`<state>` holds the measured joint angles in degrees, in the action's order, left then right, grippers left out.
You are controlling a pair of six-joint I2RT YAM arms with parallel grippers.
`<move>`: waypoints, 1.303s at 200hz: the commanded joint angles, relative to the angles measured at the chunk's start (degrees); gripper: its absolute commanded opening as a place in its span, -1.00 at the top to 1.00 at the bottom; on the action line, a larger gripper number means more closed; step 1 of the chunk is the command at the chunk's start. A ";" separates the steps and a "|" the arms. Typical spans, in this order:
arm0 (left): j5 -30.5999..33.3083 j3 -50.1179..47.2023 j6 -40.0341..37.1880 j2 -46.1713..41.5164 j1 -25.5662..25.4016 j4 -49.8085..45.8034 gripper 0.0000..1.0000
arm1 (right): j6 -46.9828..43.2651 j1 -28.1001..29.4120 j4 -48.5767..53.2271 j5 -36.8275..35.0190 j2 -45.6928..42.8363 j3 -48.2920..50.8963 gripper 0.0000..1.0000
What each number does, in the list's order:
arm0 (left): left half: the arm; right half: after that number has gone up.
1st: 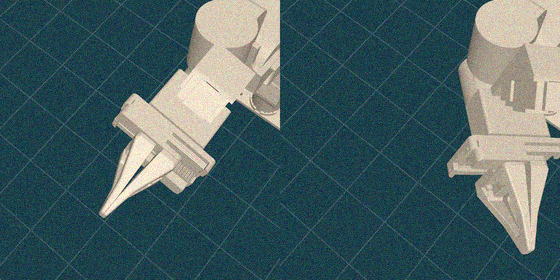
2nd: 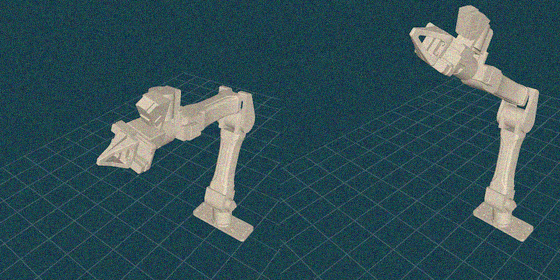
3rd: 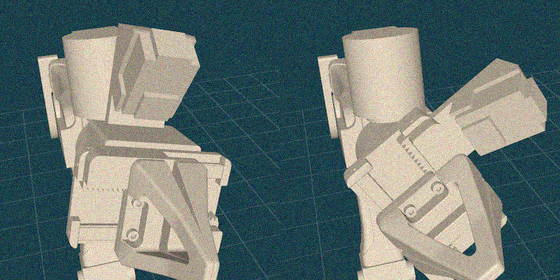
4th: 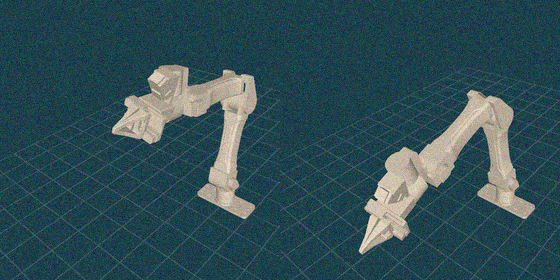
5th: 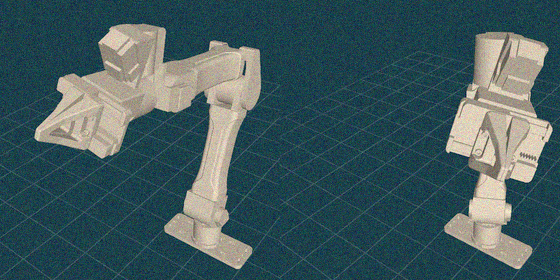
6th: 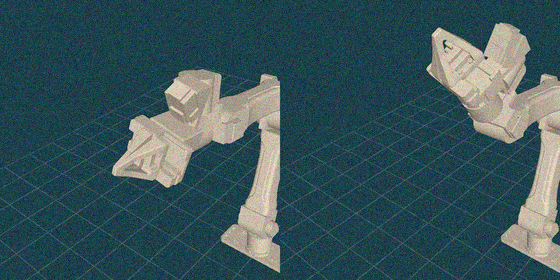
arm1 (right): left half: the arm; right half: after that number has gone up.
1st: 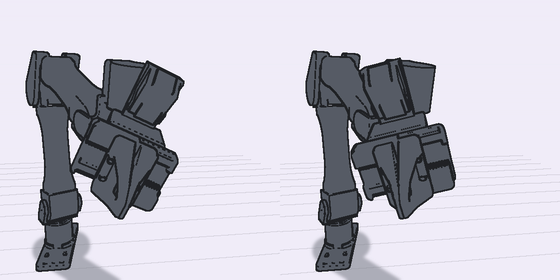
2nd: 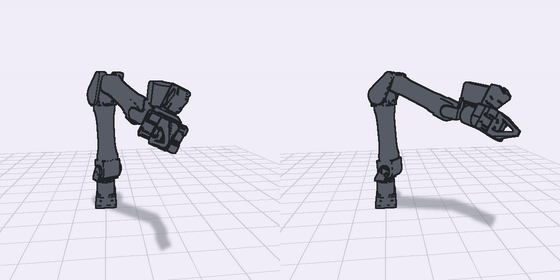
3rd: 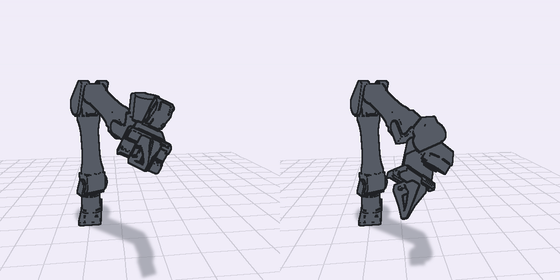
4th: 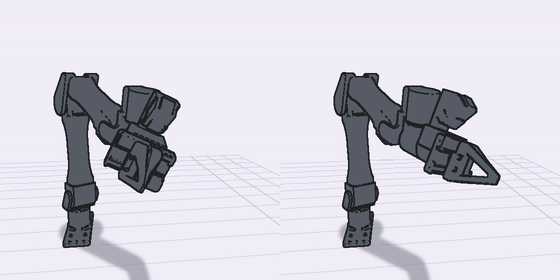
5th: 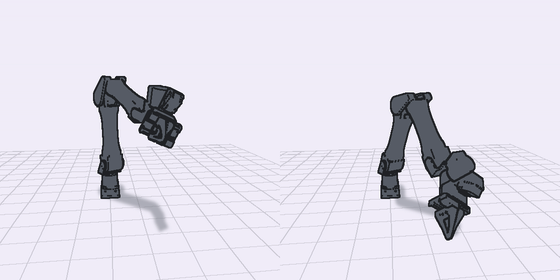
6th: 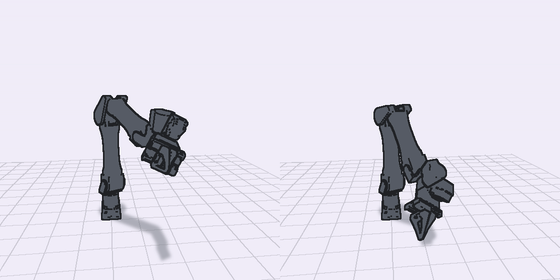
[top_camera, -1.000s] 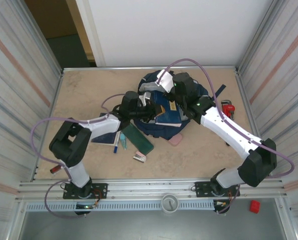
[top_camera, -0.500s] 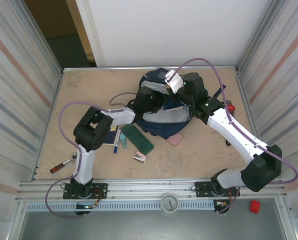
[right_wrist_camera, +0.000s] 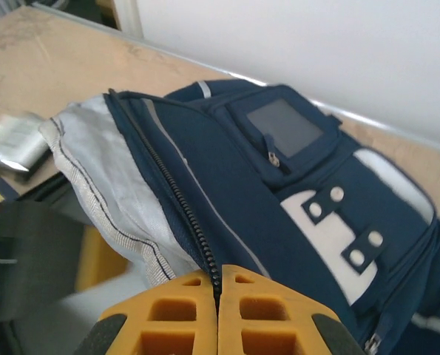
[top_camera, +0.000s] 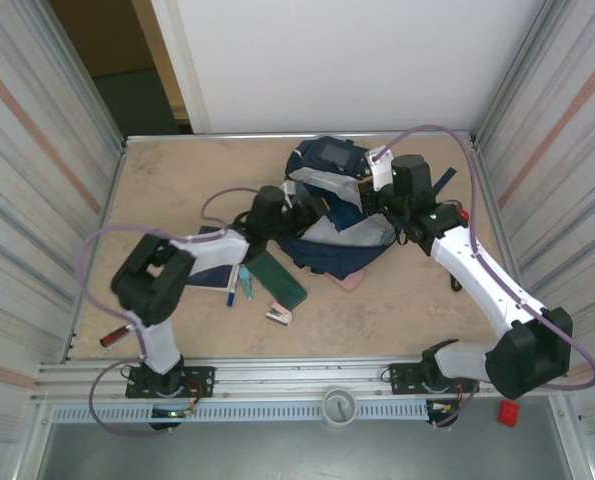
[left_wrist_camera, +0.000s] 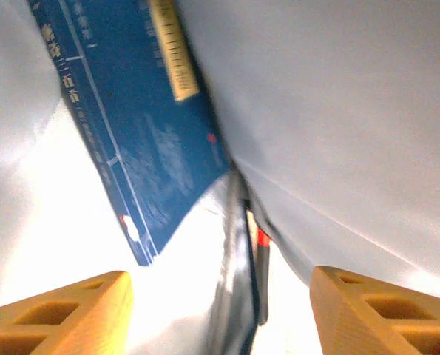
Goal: Pack the student bag
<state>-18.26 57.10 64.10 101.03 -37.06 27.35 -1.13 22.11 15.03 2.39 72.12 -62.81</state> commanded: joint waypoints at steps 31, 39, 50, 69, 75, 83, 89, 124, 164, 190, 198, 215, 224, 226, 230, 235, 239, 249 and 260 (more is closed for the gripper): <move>-2.82 -12.91 -19.44 -25.56 4.77 -14.53 -0.30 | 16.70 -2.77 6.85 9.39 -3.82 7.11 0.89; -0.45 -14.60 -23.02 -29.98 6.75 -19.36 -0.30 | 17.96 -2.69 7.13 11.86 -3.63 8.51 0.73; 5.27 -16.21 -28.16 -35.78 9.99 -26.91 -0.37 | 18.96 -2.23 9.07 14.22 -2.49 8.81 0.46; 11.40 -18.96 -33.83 -42.67 18.13 -34.89 -0.46 | 17.59 1.44 15.95 9.77 0.62 4.68 -0.05; 11.50 -19.80 -34.64 -43.90 21.29 -36.02 -0.49 | 16.79 3.81 17.46 5.79 1.12 3.17 -0.17; 10.31 -21.30 -35.22 -44.78 25.86 -36.16 -0.51 | 16.02 7.16 18.18 0.41 1.61 1.47 -0.29; 8.66 -22.23 -35.09 -44.87 29.35 -35.86 -0.51 | 15.81 9.25 17.85 -1.81 2.09 0.40 -0.34; -4.80 -25.19 -31.22 -35.91 42.26 -29.27 -0.52 | 23.35 19.70 6.88 7.97 11.81 -5.41 -0.76; 0.88 -23.53 -32.09 -29.17 43.38 -30.70 -0.51 | 30.92 28.10 4.83 9.25 33.84 -22.31 -0.81; 1.76 -23.09 -32.71 -26.38 43.72 -30.00 -0.52 | 33.73 29.40 2.68 9.90 44.96 -30.45 -0.69; 1.49 -22.79 -33.17 -25.39 43.78 -30.10 -0.52 | 34.04 29.40 3.38 10.17 48.06 -33.38 -0.67; 1.70 -22.16 -33.79 -23.54 44.05 -31.30 -0.52 | 34.00 29.31 5.61 10.03 53.60 -38.87 -0.59; 1.46 -21.78 -34.01 -22.75 44.24 -32.12 -0.52 | 34.07 29.18 5.55 10.22 55.65 -40.32 -0.55; 1.43 -21.71 -34.12 -22.60 44.26 -32.17 -0.52 | 34.08 29.14 5.50 10.30 56.02 -40.63 -0.54; 1.17 -21.68 -34.31 -22.28 44.27 -32.27 -0.52 | 34.08 29.05 5.39 10.53 56.93 -41.28 -0.52; 0.93 -21.75 -34.42 -22.05 44.27 -32.28 -0.52 | 34.08 28.92 5.36 11.04 58.07 -42.20 -0.50; 0.91 -21.83 -34.35 -21.83 44.35 -32.07 -0.52 | 34.15 28.79 5.56 11.42 59.03 -43.07 -0.48; 0.40 -22.18 -34.15 -21.50 44.40 -31.61 -0.52 | 34.60 28.41 6.83 11.96 61.28 -45.83 -0.42; -0.46 -22.38 -33.98 -21.06 44.44 -31.58 -0.52 | 35.08 28.10 7.92 12.66 63.31 -47.87 -0.37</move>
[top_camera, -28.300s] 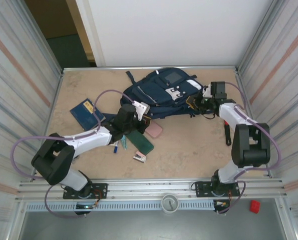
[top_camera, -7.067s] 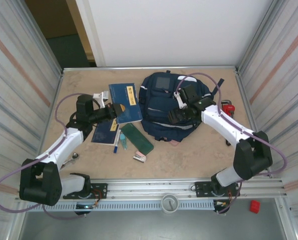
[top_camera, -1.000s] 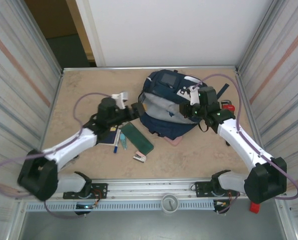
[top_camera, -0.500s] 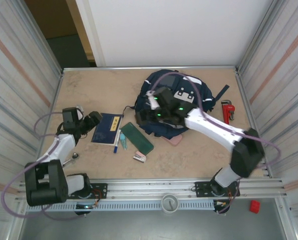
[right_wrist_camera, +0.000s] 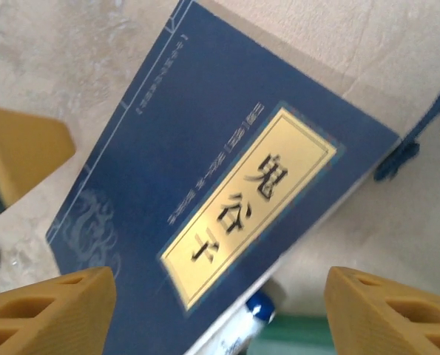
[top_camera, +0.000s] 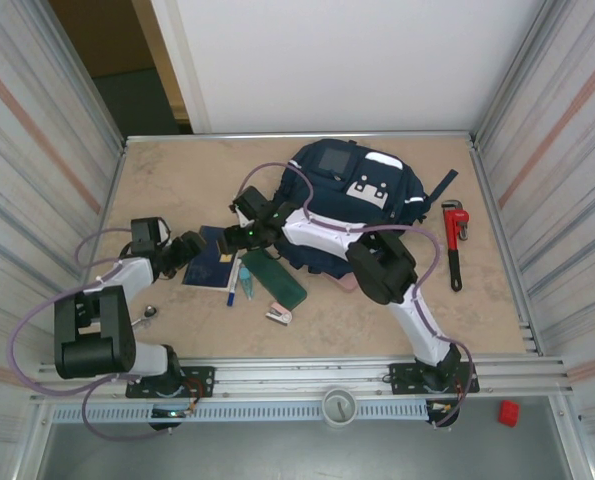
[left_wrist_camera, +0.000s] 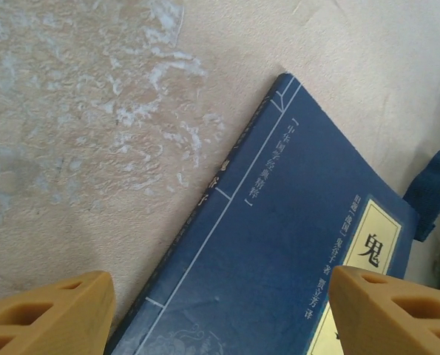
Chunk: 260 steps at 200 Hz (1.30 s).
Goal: Pack the student bag
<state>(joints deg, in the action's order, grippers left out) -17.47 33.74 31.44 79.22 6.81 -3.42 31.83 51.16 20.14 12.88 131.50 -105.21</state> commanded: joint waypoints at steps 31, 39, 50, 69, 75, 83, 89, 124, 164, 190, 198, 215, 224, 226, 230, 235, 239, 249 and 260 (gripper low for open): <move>-2.83 -0.46 -1.19 1.20 0.57 0.52 -0.52 | 2.99 -1.32 3.41 3.03 7.87 -9.25 -0.26; -3.50 -0.92 -0.98 1.36 0.57 0.84 -0.51 | 3.43 -1.49 4.03 3.61 8.94 -10.88 -0.23; -4.71 -1.57 -0.78 1.62 0.57 1.26 -0.49 | 3.92 -1.68 4.29 3.73 10.38 -12.75 -0.22; -6.35 -3.16 -0.11 1.97 0.57 3.43 -0.43 | 4.37 -1.89 4.37 4.15 12.56 -16.07 -0.19; -6.71 -3.60 0.26 2.07 0.57 4.16 -0.41 | 4.61 -2.01 4.67 4.24 13.31 -17.59 -0.17; -7.17 -3.85 0.62 2.29 0.57 4.72 -0.40 | 4.87 -2.11 5.27 4.37 14.38 -19.73 -0.15; -7.43 -3.81 0.80 2.47 0.57 4.76 -0.40 | 5.16 -2.24 5.97 4.29 15.36 -21.43 -0.12; -8.05 -3.61 1.47 2.70 0.57 5.62 -0.39 | 6.49 -2.12 11.26 2.85 18.15 -26.14 0.00; -7.22 -4.10 1.51 2.56 0.57 6.01 -0.39 | 9.12 -1.24 12.71 0.40 18.60 -24.39 0.12; -6.41 -4.34 1.51 2.56 0.57 6.18 -0.39 | 11.33 -1.15 9.09 4.21 19.24 -24.25 0.49; -5.83 -4.16 1.35 2.44 0.57 5.91 -0.39 | 11.94 -1.31 7.86 4.67 18.99 -24.25 0.61; -4.26 -3.96 1.12 1.71 0.57 5.20 -0.39 | 14.00 -1.91 4.70 7.43 18.54 -24.25 0.86; -3.35 -3.96 1.32 1.23 0.66 5.16 -0.40 | 15.14 -2.24 3.06 8.73 18.07 -24.17 0.97; -3.11 -3.97 1.40 1.10 0.73 5.09 -0.40 | 15.35 -2.32 2.71 8.93 17.95 -24.06 1.00; -2.74 -4.00 1.62 0.76 0.81 5.07 -0.41 | 15.64 -2.41 2.23 9.21 17.81 -24.08 1.00; -2.44 -4.23 1.76 0.21 0.96 5.07 -0.42 | 16.06 -2.53 1.40 9.73 17.43 -23.93 1.00; -2.11 -4.44 1.85 -0.35 1.13 5.17 -0.42 | 16.51 -2.63 0.43 10.30 17.01 -23.82 1.00; -1.29 -5.17 2.19 -2.13 2.01 5.21 -0.44 | 17.38 -2.88 -1.38 11.73 16.42 -23.65 1.00; -1.24 -6.25 2.90 -4.78 3.72 5.36 -0.45 | 18.39 -3.08 -3.46 13.41 15.31 -23.27 1.00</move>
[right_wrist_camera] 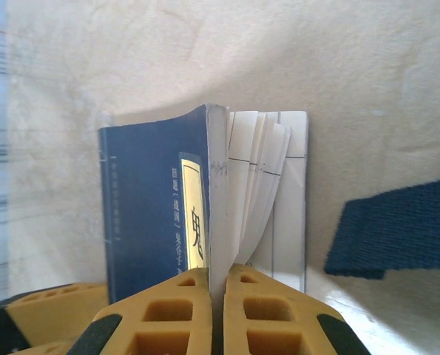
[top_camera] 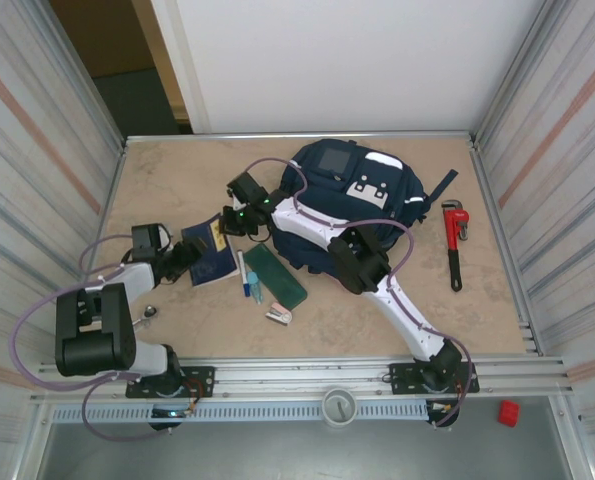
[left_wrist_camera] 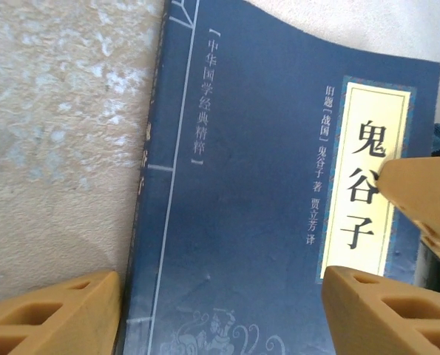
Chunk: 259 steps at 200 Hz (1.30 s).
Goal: Pack the student bag
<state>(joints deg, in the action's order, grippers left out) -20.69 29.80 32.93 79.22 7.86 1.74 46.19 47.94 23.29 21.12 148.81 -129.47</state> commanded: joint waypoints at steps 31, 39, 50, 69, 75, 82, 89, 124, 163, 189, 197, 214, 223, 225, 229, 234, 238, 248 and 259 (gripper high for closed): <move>0.07 -5.37 3.69 -16.18 7.56 -0.20 -0.50 | 8.58 -1.20 -15.99 10.18 -7.18 4.93 1.00; 0.62 -6.15 4.28 -19.72 7.62 -0.18 -0.54 | 9.31 -1.64 -17.28 11.04 -8.34 5.34 1.00; 0.38 -7.59 6.22 -24.14 7.61 1.05 -0.58 | 9.53 -2.34 -17.92 11.86 -10.24 5.88 1.00; -2.09 -7.96 8.83 -30.21 7.63 2.78 -0.67 | 10.13 -3.98 -20.96 14.52 -14.87 9.36 1.00; -3.16 -7.36 9.55 -31.48 7.63 2.56 -0.71 | 10.38 -4.37 -21.95 15.40 -16.22 10.48 1.00; -4.85 -6.19 10.13 -32.57 7.66 2.23 -0.74 | 10.49 -5.14 -23.16 16.85 -18.11 11.98 1.00; -6.88 -4.80 10.41 -33.11 7.62 1.84 -0.77 | 10.58 -5.71 -24.05 18.26 -19.90 13.43 1.00; -17.55 0.38 12.79 -31.25 7.20 3.73 -0.83 | 13.57 -9.39 -33.16 23.12 -30.70 25.07 1.00; -25.27 5.54 10.21 -25.53 -1.18 8.99 -0.89 | 15.57 -14.13 -39.05 26.30 -41.15 36.82 1.00; -27.75 8.02 9.10 -19.92 -7.59 14.12 -0.91 | 15.39 -16.02 -40.46 28.32 -46.05 42.01 1.00; -28.68 8.21 9.95 -18.17 -8.84 17.25 -0.91 | 15.23 -16.43 -40.58 28.76 -47.30 43.29 1.00; -30.26 9.46 10.73 -14.30 -11.61 20.94 -0.91 | 15.05 -17.04 -40.78 29.78 -49.38 45.33 1.00; -30.55 10.45 10.31 -12.51 -13.17 21.28 -0.88 | 15.07 -17.26 -41.09 30.25 -50.09 46.40 1.00; -30.49 10.63 10.18 -12.16 -13.45 21.29 -0.87 | 15.07 -17.27 -41.21 30.41 -50.22 46.65 1.00; -30.36 10.97 10.13 -11.50 -14.12 21.36 -0.83 | 15.07 -17.40 -41.30 30.61 -50.53 47.10 1.00; -30.29 11.23 10.19 -10.79 -14.82 21.69 -0.76 | 15.15 -17.54 -41.43 30.79 -50.90 47.72 1.00; -30.31 11.32 10.24 -10.28 -15.28 22.44 -0.69 | 15.23 -17.66 -41.54 30.82 -51.17 48.21 1.00; -30.45 11.51 10.64 -9.35 -16.30 24.11 -0.50 | 14.88 -17.95 -41.63 30.82 -51.71 49.20 1.00; -30.38 11.46 10.91 -8.91 -16.78 25.39 -0.19 | 14.45 -18.51 -41.47 31.17 -52.21 50.51 1.00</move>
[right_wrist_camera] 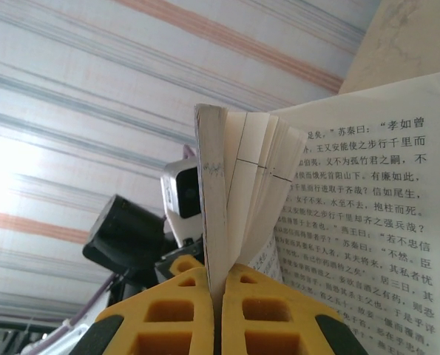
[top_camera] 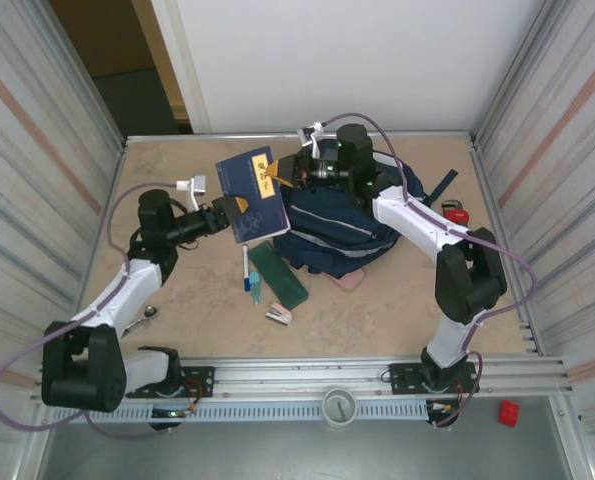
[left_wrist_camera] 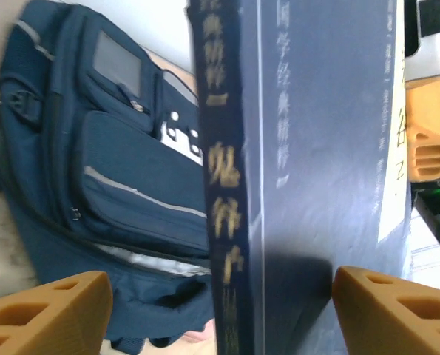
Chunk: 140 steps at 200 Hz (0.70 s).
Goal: Pack the student bag
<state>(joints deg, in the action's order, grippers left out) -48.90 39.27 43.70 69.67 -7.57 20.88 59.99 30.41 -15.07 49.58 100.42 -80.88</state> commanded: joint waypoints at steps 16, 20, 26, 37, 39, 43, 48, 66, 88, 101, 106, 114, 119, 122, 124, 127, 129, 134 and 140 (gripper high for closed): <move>-1.43 1.18 0.98 0.28 -1.39 7.71 0.31 | -0.78 -2.25 -2.37 2.40 -5.05 4.34 1.00; -1.30 0.96 0.99 0.07 -1.35 7.89 0.44 | -1.32 -2.50 -1.89 2.11 -5.36 4.81 1.00; -0.98 0.59 1.02 -0.32 -1.39 8.15 0.61 | -2.87 -2.93 -0.40 1.38 -5.95 5.71 1.00; -0.86 0.05 1.10 -0.99 -1.57 8.74 0.85 | -5.50 -3.25 2.61 0.51 -6.77 6.56 1.00; -0.96 0.03 1.03 -1.08 -1.57 8.76 0.89 | -6.02 -3.26 3.23 0.34 -6.92 6.62 1.00; -1.11 0.02 0.95 -1.32 -1.57 8.70 0.97 | -7.10 -3.29 4.61 -0.01 -7.17 6.84 1.00; -1.52 0.22 0.80 -1.50 -1.52 8.50 1.00 | -8.50 -3.26 6.21 -0.33 -7.54 7.10 1.00; -1.98 1.01 -1.14 -3.05 -1.48 4.73 1.00 | -15.88 -3.83 15.06 -3.31 -9.89 8.07 0.46; 4.17 2.48 -5.11 -6.56 -1.31 -7.71 1.00 | -36.03 -4.00 34.57 -20.82 -16.62 9.43 -0.34; 7.71 2.64 -7.34 -9.09 -1.28 -12.99 1.00 | -47.75 -1.59 43.15 -36.95 -20.66 11.42 -0.56; 8.79 2.45 -7.80 -10.07 -1.24 -14.16 1.00 | -50.95 -0.63 45.03 -41.43 -21.82 12.56 -0.63; 10.19 1.98 -8.23 -11.61 -1.15 -15.16 1.00 | -54.57 0.31 47.28 -46.16 -23.09 14.46 -0.69; 10.70 1.75 -8.44 -12.40 -1.13 -15.62 1.00 | -56.14 1.00 48.77 -47.93 -23.48 15.27 -0.72; 10.97 1.65 -8.43 -12.85 -1.13 -15.90 1.00 | -56.99 1.28 49.61 -48.68 -23.58 15.64 -0.74; 11.16 1.62 -8.45 -13.12 -1.13 -16.08 1.00 | -57.48 1.59 50.09 -49.12 -23.49 15.84 -0.75; 11.32 1.60 -8.46 -13.48 -1.13 -16.28 1.00 | -58.12 1.92 50.74 -49.60 -23.39 16.04 -0.76; 11.36 1.54 -8.50 -13.68 -1.13 -16.42 1.00 | -58.55 2.13 51.17 -49.76 -23.24 16.18 -0.77; 11.49 1.52 -8.50 -14.00 -1.14 -16.62 1.00 | -59.50 2.84 52.07 -50.28 -22.77 16.44 -0.78; 11.45 1.58 -8.61 -14.20 -1.21 -16.91 1.00 | -60.45 4.32 52.84 -51.52 -22.01 16.59 -0.87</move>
<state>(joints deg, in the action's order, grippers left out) -40.77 39.46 38.20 58.30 -8.95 7.29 14.24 31.40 24.95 12.84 76.86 -66.48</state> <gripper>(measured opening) 0.105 0.889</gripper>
